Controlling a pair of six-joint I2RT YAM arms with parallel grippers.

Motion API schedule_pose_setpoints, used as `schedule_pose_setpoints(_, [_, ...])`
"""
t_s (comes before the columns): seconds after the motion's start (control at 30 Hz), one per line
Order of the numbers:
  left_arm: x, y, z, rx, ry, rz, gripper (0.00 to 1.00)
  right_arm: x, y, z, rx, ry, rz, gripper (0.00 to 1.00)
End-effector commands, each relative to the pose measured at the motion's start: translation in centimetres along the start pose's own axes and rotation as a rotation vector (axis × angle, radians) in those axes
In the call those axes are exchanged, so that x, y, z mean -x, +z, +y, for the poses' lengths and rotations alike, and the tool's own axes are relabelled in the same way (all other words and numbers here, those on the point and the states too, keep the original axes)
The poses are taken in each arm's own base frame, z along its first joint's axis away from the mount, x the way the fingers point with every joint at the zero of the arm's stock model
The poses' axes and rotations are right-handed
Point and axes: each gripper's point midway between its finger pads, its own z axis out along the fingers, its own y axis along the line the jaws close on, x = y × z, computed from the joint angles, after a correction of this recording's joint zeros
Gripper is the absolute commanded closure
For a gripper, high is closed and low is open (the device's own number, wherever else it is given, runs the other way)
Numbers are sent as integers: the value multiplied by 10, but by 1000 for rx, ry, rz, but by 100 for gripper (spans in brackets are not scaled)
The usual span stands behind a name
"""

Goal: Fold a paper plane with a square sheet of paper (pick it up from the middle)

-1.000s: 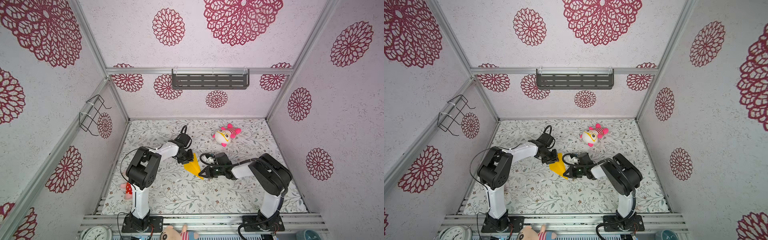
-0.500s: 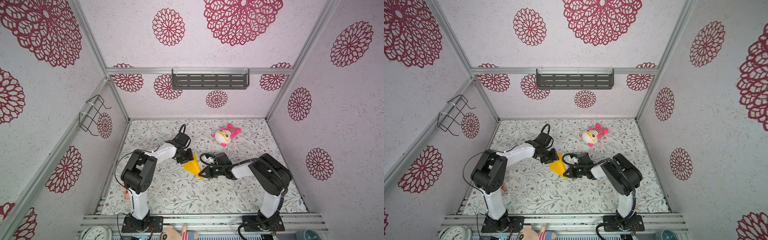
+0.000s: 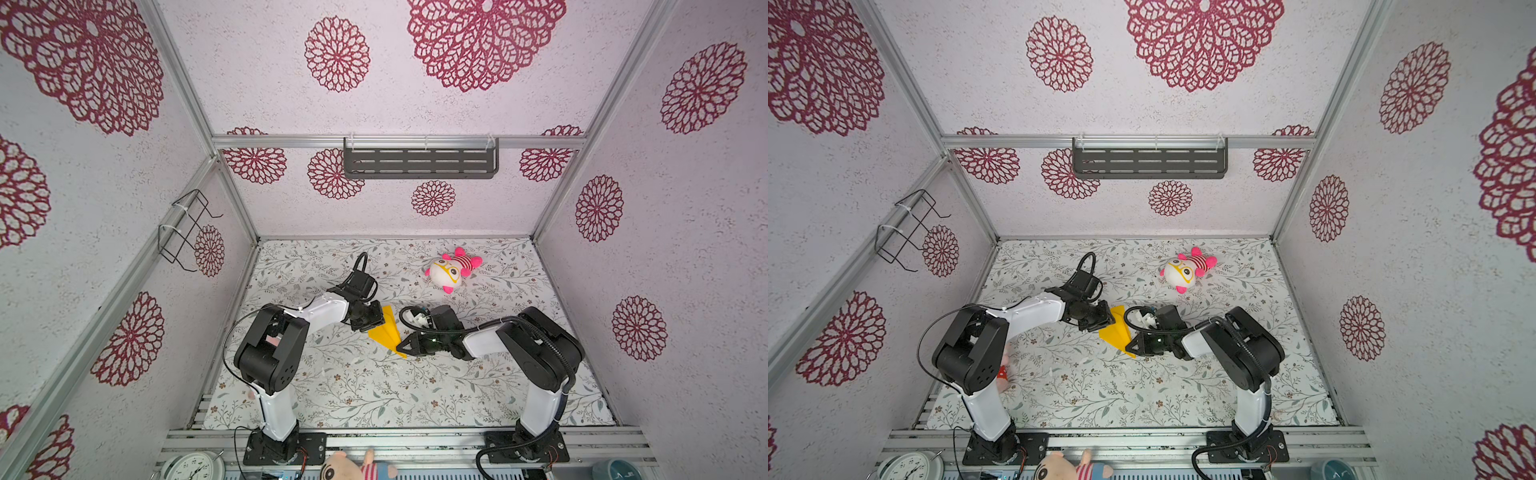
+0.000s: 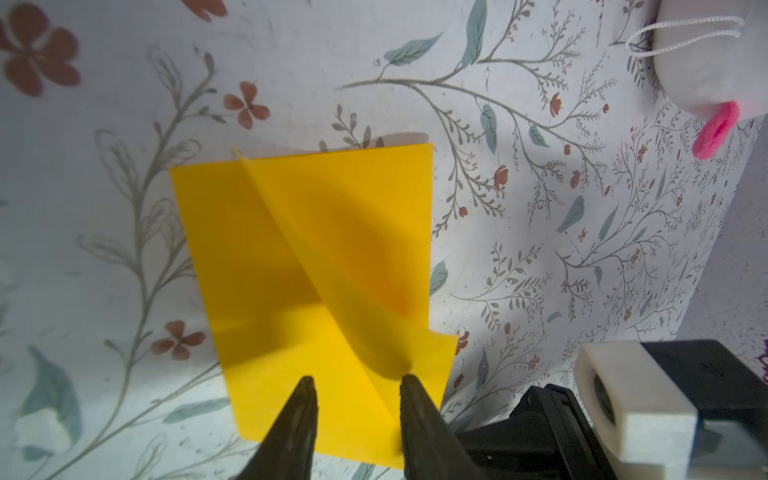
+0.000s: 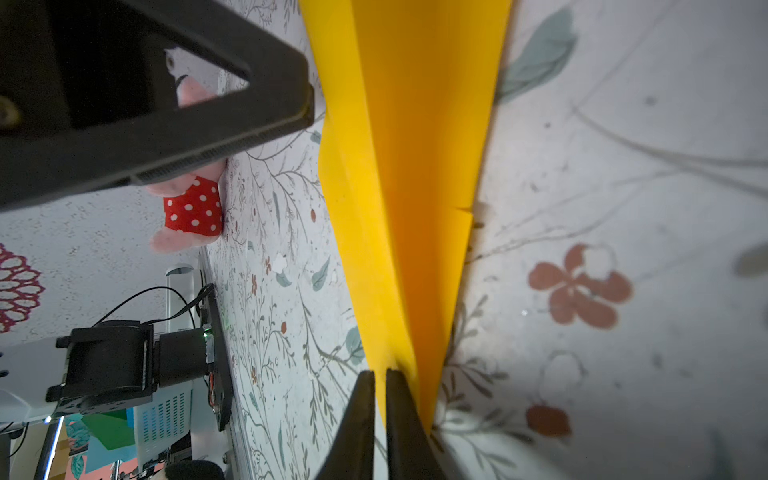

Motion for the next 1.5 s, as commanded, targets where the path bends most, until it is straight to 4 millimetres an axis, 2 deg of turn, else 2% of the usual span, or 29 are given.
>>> schedule_pose_setpoints(0.0, [4, 12, 1, -3, -12, 10, 61, -2, -4, -13, -64, -4, -12, 86])
schedule_pose_setpoints(0.3, [-6, 24, 20, 83, -38, 64, 56, 14, -13, 1, -36, -41, -57, 84])
schedule_pose_setpoints(0.33, [-7, 23, 22, 95, -40, 68, 55, 20, -17, 7, -25, -53, -75, 83])
schedule_pose_setpoints(0.37, [-14, 33, 33, 135, -49, 99, 54, 25, -21, 12, -15, -64, -94, 82])
schedule_pose_setpoints(0.5, [-23, 39, 49, 216, -40, 134, 52, 46, -39, 28, 7, -105, -181, 76])
schedule_pose_setpoints(0.6, [-30, 42, 59, 286, -20, 159, 50, 56, -45, 29, -4, -114, -217, 73])
schedule_pose_setpoints(0.83, [-36, 51, 73, 394, 11, 192, 48, 60, -31, 15, -37, -95, -181, 72])
schedule_pose_setpoints(1.1, [-40, 62, 87, 486, 24, 219, 48, 56, -22, 28, 19, -132, -145, 80])
schedule_pose_setpoints(1.27, [-46, 72, 98, 539, 34, 243, 48, 47, -8, 23, 42, -97, -103, 86])
schedule_pose_setpoints(1.47, [-51, 79, 104, 559, 38, 258, 48, 43, 0, 16, 47, -67, -84, 88])
